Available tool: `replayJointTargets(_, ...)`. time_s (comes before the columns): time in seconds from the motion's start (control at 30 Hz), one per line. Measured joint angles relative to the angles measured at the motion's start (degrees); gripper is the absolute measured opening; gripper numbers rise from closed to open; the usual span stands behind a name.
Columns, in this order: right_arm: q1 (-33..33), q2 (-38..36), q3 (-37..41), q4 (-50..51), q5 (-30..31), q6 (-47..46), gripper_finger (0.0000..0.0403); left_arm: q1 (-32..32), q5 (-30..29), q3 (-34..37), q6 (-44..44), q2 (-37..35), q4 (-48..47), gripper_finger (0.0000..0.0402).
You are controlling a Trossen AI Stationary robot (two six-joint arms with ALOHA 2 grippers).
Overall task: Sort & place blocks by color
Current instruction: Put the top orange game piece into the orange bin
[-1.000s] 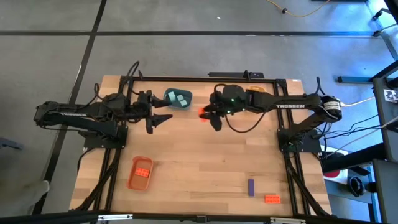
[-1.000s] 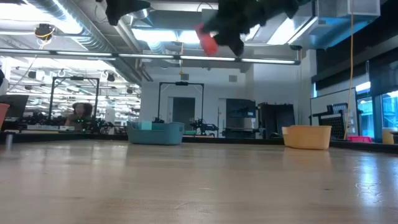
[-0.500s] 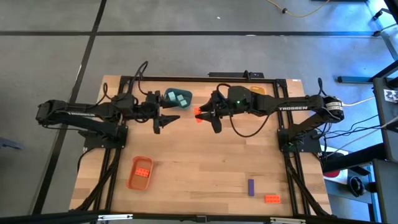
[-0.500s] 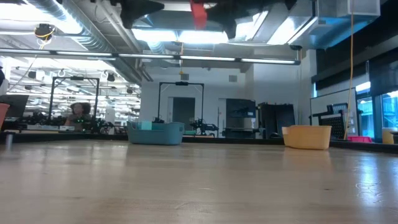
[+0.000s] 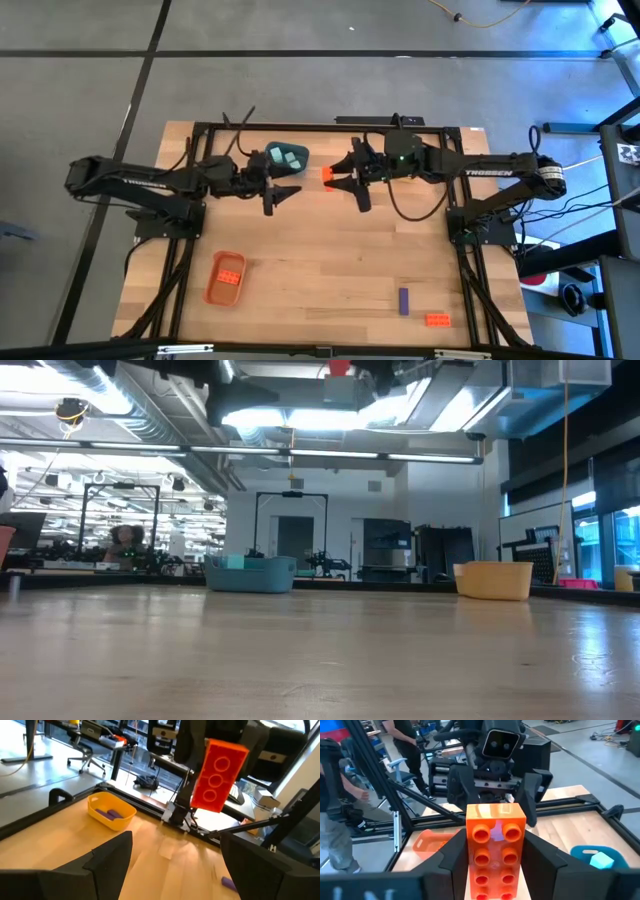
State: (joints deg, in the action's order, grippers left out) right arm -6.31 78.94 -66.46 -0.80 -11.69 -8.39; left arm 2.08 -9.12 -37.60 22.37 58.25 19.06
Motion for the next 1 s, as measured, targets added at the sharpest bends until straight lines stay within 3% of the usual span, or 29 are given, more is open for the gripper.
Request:
replayJointTargets(0.4, 0.0, 0.0, 0.0, 0.0, -1.2, 1.4, 0.0143, -1.5, -2.6, 0.0, -1.1, 2.2, 1.2, 0.0294)
replayJointTargets(0.77, 0.0, 0.0, 0.0, -2.1, -1.5, -0.1, 0.0143, -1.5, -2.3, 0.0, -9.3, 2.2, 1.4, 0.0294)
replayJointTargets(1.0, 0.0, 0.0, 0.0, -3.9, -1.5, -0.4, 0.0143, -1.5, -2.6, -0.6, -11.8, 4.6, 6.5, 0.0294)
